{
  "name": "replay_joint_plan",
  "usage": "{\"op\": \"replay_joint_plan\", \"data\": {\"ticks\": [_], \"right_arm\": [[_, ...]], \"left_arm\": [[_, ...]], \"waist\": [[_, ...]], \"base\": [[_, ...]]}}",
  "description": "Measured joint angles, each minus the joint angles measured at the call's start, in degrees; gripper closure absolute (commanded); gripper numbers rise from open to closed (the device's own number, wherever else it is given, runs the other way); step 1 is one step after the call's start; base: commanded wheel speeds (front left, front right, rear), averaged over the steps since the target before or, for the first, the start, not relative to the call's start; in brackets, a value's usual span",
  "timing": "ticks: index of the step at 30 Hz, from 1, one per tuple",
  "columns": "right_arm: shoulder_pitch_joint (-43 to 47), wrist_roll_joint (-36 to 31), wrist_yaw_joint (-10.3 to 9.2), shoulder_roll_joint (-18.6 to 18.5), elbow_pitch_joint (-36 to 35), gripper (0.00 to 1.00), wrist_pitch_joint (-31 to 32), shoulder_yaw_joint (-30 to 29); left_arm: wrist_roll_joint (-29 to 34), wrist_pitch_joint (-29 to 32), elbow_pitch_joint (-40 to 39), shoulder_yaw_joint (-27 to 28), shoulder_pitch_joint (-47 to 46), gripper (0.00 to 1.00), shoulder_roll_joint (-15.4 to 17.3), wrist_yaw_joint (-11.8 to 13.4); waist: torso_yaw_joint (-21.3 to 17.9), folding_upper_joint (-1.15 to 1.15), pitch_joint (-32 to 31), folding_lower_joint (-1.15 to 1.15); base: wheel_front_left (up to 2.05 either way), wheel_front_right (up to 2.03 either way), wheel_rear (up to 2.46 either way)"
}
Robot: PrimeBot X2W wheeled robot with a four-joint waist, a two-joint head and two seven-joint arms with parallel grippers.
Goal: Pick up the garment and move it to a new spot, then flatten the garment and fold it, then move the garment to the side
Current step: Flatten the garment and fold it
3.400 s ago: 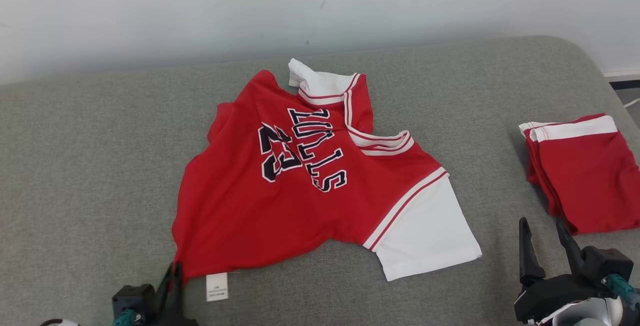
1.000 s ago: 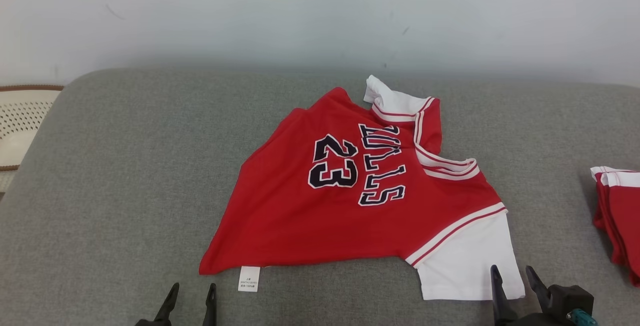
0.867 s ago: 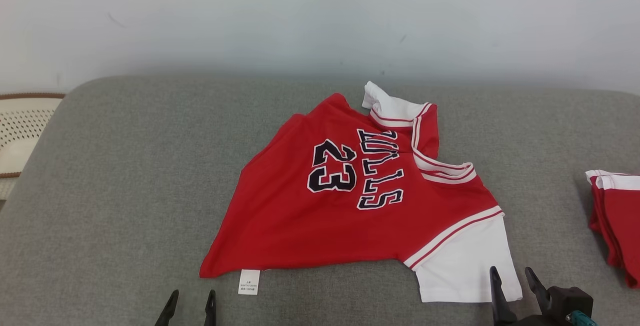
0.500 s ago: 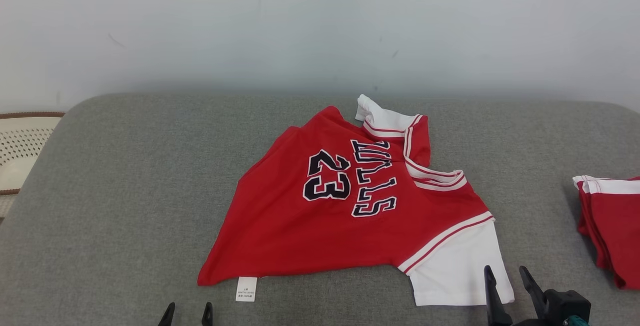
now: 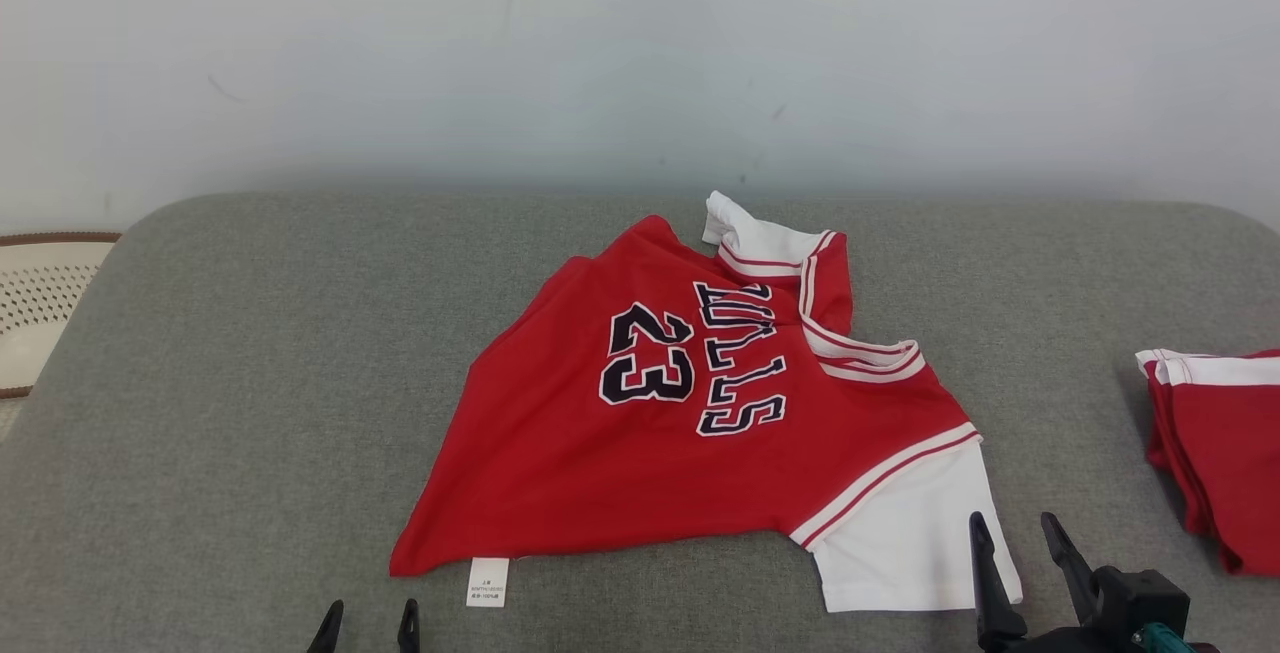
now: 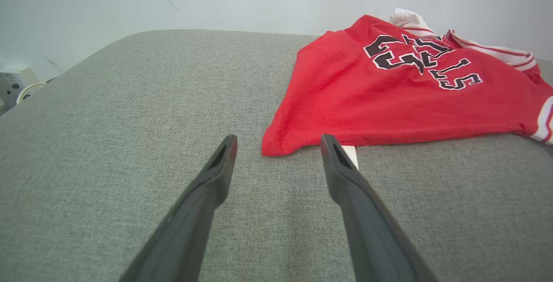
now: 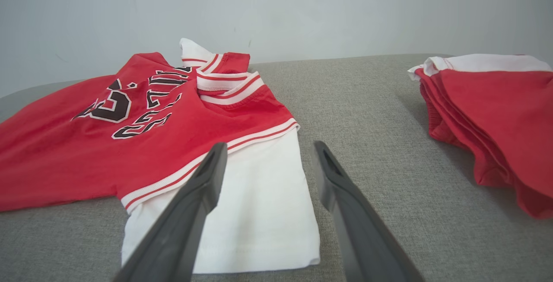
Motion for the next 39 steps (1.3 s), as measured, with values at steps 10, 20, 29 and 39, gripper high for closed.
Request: {"op": "replay_joint_plan", "data": {"ticks": [10, 20, 29, 39], "right_arm": [[0.07, 0.0, 0.0, -0.05, 0.19, 0.0, 0.0, -0.12], [0.2, -0.36, 0.0, -0.46, 7.06, 0.0, 0.0, -2.81], [-2.0, 0.33, 0.0, 0.33, 10.7, 0.0, 0.0, -5.2], [-5.03, 0.51, 0.0, 0.51, 13.28, 1.0, -0.11, -5.23]], "left_arm": [[-0.11, 0.0, -0.08, -0.2, -0.01, 0.0, 0.0, 0.21], [-1.62, 0.0, 0.33, -1.49, -0.64, 0.0, -0.02, 0.18], [-0.91, 0.0, 0.29, -2.14, -2.21, 0.0, 0.0, -0.38], [-1.32, 0.0, 0.93, -3.48, -3.96, 0.0, 0.01, -0.34]], "waist": [[0.03, 0.0, 0.24, 0.0], [0.13, 0.0, 2.27, 0.0], [0.36, 0.0, 4.13, 0.0], [1.62, 0.0, 7.06, 0.0]], "base": [[0.0, 0.0, 0.0], [0.0, 0.0, 0.0], [0.0, 0.0, 0.0], [0.0, 0.0, 0.0]]}}
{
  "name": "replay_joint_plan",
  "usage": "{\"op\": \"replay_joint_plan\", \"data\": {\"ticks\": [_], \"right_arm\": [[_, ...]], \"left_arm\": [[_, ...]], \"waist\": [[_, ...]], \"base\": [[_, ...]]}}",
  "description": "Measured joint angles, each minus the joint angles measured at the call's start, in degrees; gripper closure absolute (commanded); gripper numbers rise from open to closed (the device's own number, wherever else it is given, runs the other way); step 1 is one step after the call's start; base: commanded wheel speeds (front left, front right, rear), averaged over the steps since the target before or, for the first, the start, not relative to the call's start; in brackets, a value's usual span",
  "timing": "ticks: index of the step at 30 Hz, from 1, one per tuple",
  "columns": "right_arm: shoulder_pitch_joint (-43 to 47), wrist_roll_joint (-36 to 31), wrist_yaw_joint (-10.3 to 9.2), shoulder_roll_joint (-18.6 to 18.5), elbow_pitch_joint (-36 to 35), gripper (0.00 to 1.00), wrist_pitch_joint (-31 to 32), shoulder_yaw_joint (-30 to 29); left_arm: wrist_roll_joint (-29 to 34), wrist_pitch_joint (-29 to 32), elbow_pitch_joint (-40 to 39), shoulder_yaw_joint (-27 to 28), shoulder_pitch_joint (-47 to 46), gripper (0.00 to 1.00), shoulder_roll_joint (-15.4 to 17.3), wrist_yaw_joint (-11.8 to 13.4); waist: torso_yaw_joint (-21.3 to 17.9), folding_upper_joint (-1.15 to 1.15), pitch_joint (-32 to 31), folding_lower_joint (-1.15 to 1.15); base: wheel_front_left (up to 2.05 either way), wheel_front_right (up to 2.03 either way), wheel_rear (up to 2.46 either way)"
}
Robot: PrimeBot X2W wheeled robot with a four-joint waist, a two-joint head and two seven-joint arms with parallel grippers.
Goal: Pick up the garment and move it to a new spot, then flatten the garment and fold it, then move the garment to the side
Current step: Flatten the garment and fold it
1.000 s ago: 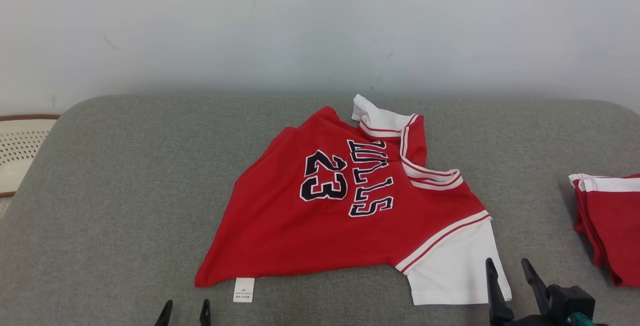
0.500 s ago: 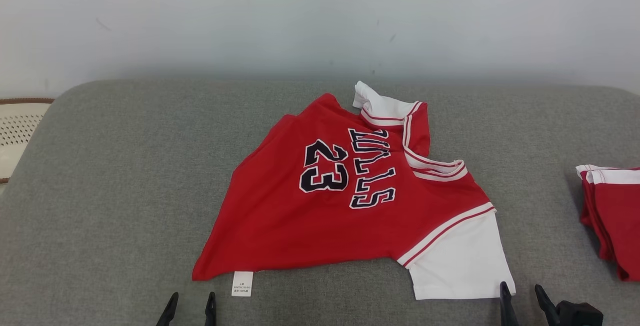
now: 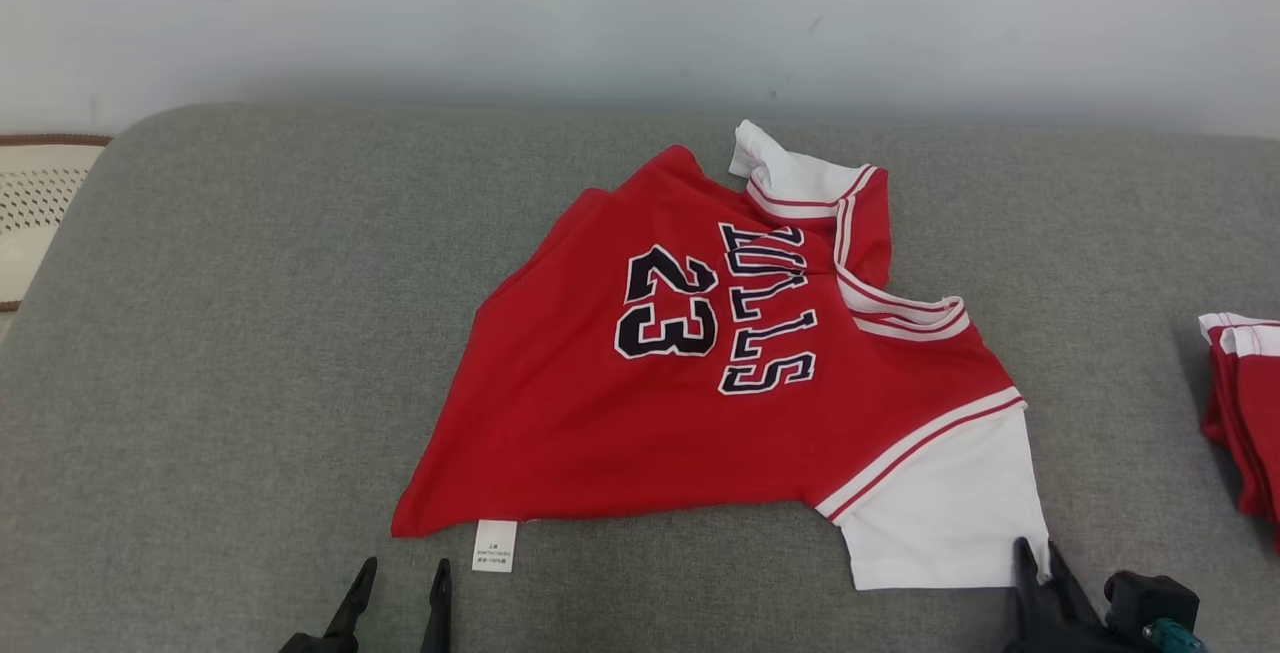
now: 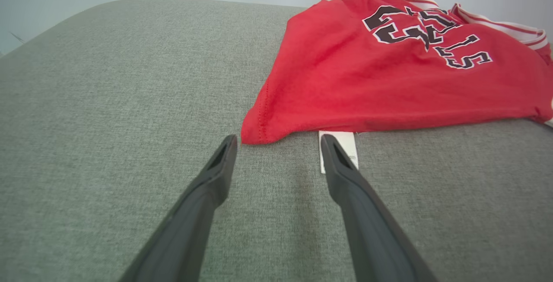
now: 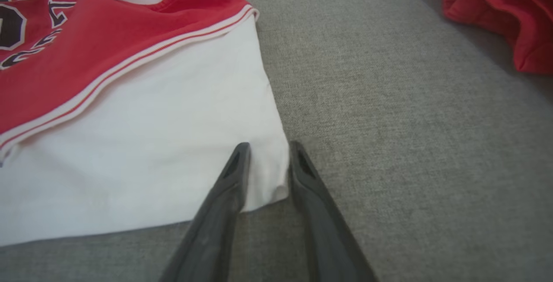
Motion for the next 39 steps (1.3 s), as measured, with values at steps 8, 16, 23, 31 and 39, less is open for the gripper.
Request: {"op": "replay_joint_plan", "data": {"ticks": [8, 16, 23, 31, 39], "right_arm": [[0.31, 0.19, 0.05, -1.09, -0.46, 1.0, 0.02, -0.71], [1.71, 0.09, 0.04, -2.44, -1.33, 1.0, 0.08, -2.18], [2.09, 0.08, 0.04, -3.13, -1.82, 1.0, 0.07, -2.21], [1.18, -0.01, 0.04, -3.16, -2.47, 1.0, 0.09, -1.78], [0.91, -0.02, 0.04, -3.3, -2.68, 1.0, 0.09, -0.82]], "left_arm": [[-1.74, 0.0, -0.77, 0.08, -0.91, 0.0, -0.01, 0.05], [-5.34, 0.0, -0.46, 0.09, -1.35, 0.0, 0.0, -1.04], [-10.33, 0.0, 2.15, -0.79, -2.22, 0.0, -0.07, -2.92], [-14.04, 0.0, 5.7, -1.69, -2.47, 0.0, -0.02, -5.11], [-15.48, 0.0, 6.59, -1.59, -3.05, 0.0, -0.05, -5.63]], "waist": [[-0.56, 0.0, 0.31, 0.0], [-2.38, 0.0, 0.38, 0.0], [-4.02, 0.0, 1.29, 0.0], [-5.37, 0.0, 1.62, 0.0], [-5.94, 0.0, 1.58, 0.0]], "base": [[0.0, 0.0, 0.0], [0.0, 0.0, 0.0], [0.0, 0.0, 0.0], [0.0, 0.0, 0.0], [0.0, 0.0, 0.0]]}}
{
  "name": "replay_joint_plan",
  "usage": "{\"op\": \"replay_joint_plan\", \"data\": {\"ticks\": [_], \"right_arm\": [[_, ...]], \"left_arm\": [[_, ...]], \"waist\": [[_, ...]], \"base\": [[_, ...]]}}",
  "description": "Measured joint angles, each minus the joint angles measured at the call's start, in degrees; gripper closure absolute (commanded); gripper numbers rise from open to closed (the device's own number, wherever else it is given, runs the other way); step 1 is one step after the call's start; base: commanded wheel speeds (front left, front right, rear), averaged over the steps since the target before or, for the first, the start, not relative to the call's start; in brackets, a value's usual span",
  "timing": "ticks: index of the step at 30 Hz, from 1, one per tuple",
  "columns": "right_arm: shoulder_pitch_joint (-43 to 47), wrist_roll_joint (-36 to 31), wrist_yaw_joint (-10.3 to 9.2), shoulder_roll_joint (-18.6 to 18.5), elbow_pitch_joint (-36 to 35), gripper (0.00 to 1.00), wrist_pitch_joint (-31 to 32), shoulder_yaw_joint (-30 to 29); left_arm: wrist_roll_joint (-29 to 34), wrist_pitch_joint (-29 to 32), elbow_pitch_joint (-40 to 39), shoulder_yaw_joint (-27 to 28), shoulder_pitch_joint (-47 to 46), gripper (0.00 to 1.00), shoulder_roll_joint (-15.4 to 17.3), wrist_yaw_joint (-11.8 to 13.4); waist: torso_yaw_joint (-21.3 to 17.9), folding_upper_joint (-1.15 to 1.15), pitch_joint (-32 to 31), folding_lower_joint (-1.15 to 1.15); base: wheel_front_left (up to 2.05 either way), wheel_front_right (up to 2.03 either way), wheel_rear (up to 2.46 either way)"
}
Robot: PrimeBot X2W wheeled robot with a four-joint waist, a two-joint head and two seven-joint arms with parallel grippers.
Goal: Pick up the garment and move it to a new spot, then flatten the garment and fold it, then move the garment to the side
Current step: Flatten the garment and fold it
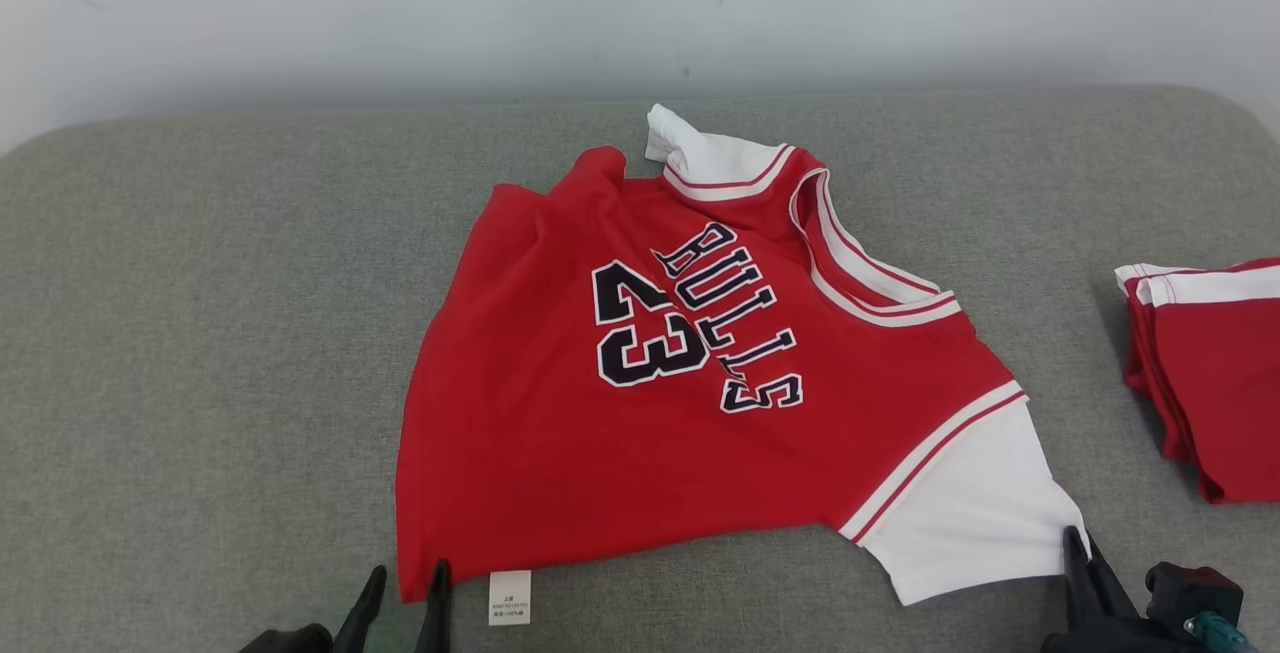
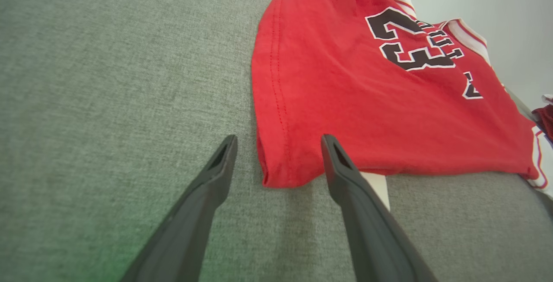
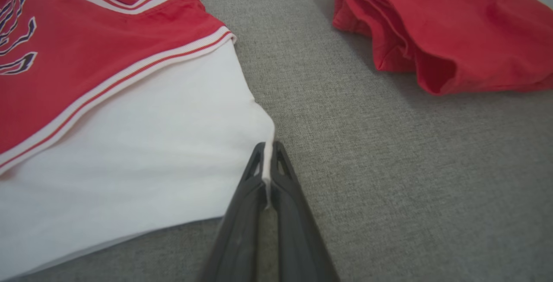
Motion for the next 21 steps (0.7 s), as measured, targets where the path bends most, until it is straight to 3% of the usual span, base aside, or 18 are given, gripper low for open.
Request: {"op": "replay_joint_plan", "data": {"ticks": [1, 2, 8, 9, 10, 11, 12, 13, 21], "right_arm": [[-0.08, 0.0, 0.0, -0.01, -0.07, 1.0, 0.0, 0.11], [-0.13, 0.01, 0.0, -0.01, -0.12, 1.0, 0.0, 0.2], [-0.87, 0.11, 0.0, -0.18, -0.25, 1.0, 0.0, 0.97], [-0.89, 0.13, 0.0, -0.19, -0.25, 1.0, 0.0, 1.11], [-0.89, 0.19, 0.0, -0.2, -0.23, 1.0, 0.0, 1.26], [-0.9, 0.2, 0.0, -0.21, -0.21, 1.0, 0.0, 1.45], [-0.94, 0.21, 0.0, -0.22, -0.19, 1.0, 0.0, 1.63], [-0.98, 0.23, 0.0, -0.21, -0.18, 1.0, 0.0, 1.77], [-1.3, 1.23, 0.0, 0.01, -1.77, 1.0, 0.01, 3.0]], "left_arm": [[-0.26, 0.0, 0.02, 0.23, -0.08, 0.12, 0.0, 0.05], [0.02, 0.0, 0.19, 0.19, -0.1, 0.17, 0.04, 0.02], [0.07, -0.04, 2.1, -0.03, -0.41, 0.05, 0.02, -0.55], [0.15, -0.05, 2.24, 0.07, -0.54, 0.05, 0.02, -0.81], [0.25, -0.05, 2.38, 0.09, -0.67, 0.12, 0.02, -0.91], [0.41, -0.05, 2.56, 0.09, -0.75, 0.4, 0.02, -0.94], [0.51, -0.05, 2.75, 0.1, -0.81, 0.62, 0.03, -0.96], [0.75, -0.05, 2.89, 0.0, -0.91, 1.0, 0.04, -1.08], [2.66, 0.0, 1.4, 1.36, -1.17, 1.0, 0.01, -2.03]], "waist": [[-0.08, 0.0, -0.02, 0.0], [-0.16, 0.0, -0.04, 0.0], [-0.64, -0.01, 0.15, -0.01], [-0.71, -0.01, 0.17, -0.01], [-0.78, -0.01, 0.15, -0.01], [-0.83, -0.01, 0.1, -0.01], [-0.89, -0.01, 0.03, 0.0], [-0.95, -0.01, -0.05, -0.01], [-1.12, -0.01, -1.58, 0.0]], "base": [[0.0, 0.0, 0.0], [0.0, 0.0, 0.0], [0.0, 0.0, 0.0], [0.0, 0.0, 0.0], [0.0, 0.0, 0.0], [0.0, 0.0, 0.0], [0.0, 0.0, 0.0], [0.0, 0.0, 0.0], [0.0, 0.0, 0.0]]}}
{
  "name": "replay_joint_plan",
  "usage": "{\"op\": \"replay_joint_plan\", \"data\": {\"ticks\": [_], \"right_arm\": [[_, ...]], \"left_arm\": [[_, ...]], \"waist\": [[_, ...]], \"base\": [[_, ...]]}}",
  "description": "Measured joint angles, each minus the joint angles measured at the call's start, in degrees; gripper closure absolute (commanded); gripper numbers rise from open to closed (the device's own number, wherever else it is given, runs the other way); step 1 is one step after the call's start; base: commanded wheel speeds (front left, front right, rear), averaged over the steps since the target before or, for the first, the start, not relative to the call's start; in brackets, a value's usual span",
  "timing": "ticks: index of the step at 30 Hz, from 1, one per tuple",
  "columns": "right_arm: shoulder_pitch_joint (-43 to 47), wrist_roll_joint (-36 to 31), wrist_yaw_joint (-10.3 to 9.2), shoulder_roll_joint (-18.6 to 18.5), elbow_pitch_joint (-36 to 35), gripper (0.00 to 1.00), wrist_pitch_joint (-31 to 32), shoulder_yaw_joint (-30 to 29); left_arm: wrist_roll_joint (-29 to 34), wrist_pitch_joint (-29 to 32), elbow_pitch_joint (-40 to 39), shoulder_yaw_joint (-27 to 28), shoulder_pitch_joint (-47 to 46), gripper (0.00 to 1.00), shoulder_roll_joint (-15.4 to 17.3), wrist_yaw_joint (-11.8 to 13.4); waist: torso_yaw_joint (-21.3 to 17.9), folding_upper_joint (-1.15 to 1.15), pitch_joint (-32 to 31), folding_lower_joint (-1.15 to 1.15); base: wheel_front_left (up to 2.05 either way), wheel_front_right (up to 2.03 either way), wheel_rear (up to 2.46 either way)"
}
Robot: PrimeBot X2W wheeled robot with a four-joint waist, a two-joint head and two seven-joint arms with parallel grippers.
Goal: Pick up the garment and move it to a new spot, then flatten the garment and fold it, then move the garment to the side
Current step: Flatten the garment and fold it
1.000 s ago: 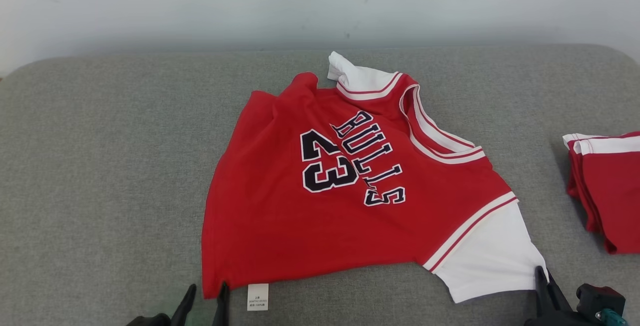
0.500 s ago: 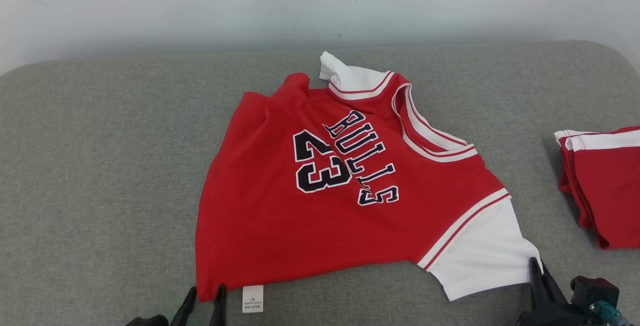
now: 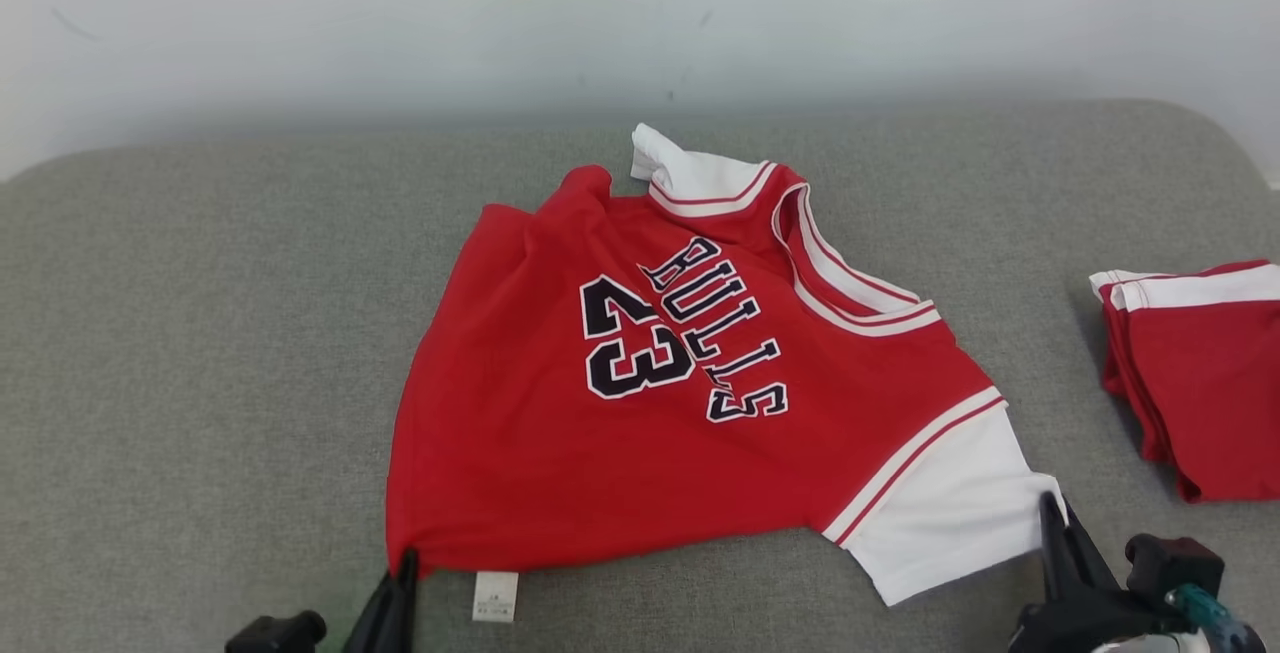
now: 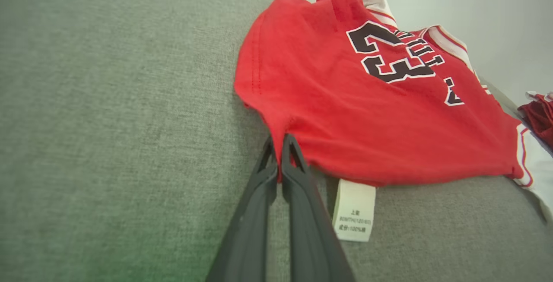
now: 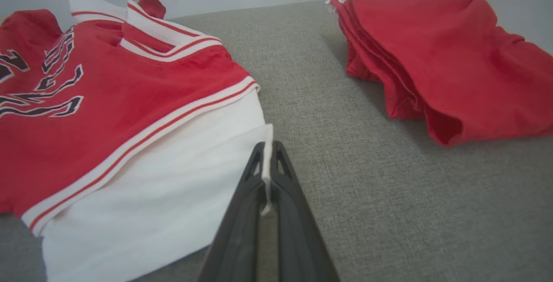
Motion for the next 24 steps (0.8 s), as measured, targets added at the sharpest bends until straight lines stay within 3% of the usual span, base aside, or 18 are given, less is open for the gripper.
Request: {"op": "replay_joint_plan", "data": {"ticks": [9, 11, 12, 19, 24], "right_arm": [[-6.3, 3.78, 0.0, -1.62, -7.81, 1.0, 0.02, 4.74], [-10.16, 4.32, 0.0, -3.07, -8.79, 1.0, 0.02, 5.95], [-14.79, 4.58, -0.01, -5.16, -9.25, 1.0, 0.01, 7.28], [-30.7, 4.53, 0.0, -10.83, -5.17, 1.0, 0.01, 13.25], [-42.85, 5.0, 0.0, -13.57, -1.67, 1.0, 0.0, 17.33]], "left_arm": [[7.0, 0.01, -5.23, 4.47, -5.5, 1.0, 1.23, -1.75], [8.72, 0.01, -5.13, 3.49, -9.65, 1.0, 4.1, -1.87], [9.7, 0.0, -4.75, 1.66, -14.95, 1.0, 7.04, -1.87], [9.61, 0.0, 4.15, -5.33, -33.49, 1.0, 15.63, -1.93], [10.25, 0.0, 10.16, -11.33, -46.68, 1.0, 18.76, -1.94]], "waist": [[0.8, 0.0, -3.25, 0.0], [1.16, 0.0, -3.64, 0.0], [1.53, 0.0, -3.81, 0.0], [2.07, 0.0, -3.22, 0.0], [2.07, 0.0, -0.47, 0.01]], "base": [[0.0, 0.0, 0.0], [0.0, 0.0, 0.0], [0.0, 0.0, 0.0], [0.0, 0.0, 0.0], [0.0, 0.0, 0.0]]}}
